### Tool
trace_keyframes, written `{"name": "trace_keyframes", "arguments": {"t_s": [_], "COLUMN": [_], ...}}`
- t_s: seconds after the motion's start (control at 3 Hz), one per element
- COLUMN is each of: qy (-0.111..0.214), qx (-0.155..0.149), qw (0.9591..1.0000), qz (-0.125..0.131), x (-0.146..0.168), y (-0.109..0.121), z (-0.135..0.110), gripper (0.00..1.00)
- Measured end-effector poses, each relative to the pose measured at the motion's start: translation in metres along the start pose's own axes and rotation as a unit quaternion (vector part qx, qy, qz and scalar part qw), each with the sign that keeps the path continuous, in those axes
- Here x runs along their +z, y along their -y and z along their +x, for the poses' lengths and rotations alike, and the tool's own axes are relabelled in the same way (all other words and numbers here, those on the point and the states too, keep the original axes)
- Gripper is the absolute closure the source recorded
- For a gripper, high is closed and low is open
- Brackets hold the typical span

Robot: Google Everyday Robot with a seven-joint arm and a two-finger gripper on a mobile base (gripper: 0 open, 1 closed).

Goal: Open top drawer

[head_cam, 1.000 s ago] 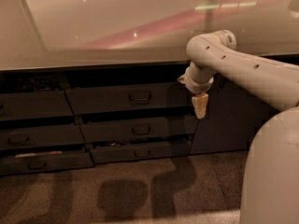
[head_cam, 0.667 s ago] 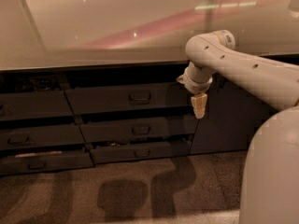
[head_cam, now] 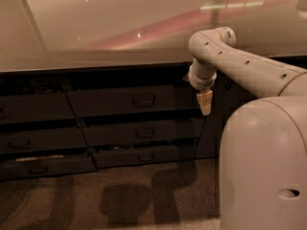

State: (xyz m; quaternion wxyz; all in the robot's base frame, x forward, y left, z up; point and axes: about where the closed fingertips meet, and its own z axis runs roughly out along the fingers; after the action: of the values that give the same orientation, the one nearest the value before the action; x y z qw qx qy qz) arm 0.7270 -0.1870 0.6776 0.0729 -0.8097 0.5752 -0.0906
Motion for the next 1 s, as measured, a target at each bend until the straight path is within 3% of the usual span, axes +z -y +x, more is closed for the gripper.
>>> {"name": "trace_keyframes", "arguments": {"t_s": [0.67, 1.0], "qy": [-0.013, -0.056], "qx": [-0.007, -0.026], "qw": [0.9997, 0.9939], "qz": [0.02, 0.092], "x": [-0.003, -0.025], "y": [0.002, -0.002], "z": [-0.001, -0.005], "gripper": [0.0, 0.0]}}
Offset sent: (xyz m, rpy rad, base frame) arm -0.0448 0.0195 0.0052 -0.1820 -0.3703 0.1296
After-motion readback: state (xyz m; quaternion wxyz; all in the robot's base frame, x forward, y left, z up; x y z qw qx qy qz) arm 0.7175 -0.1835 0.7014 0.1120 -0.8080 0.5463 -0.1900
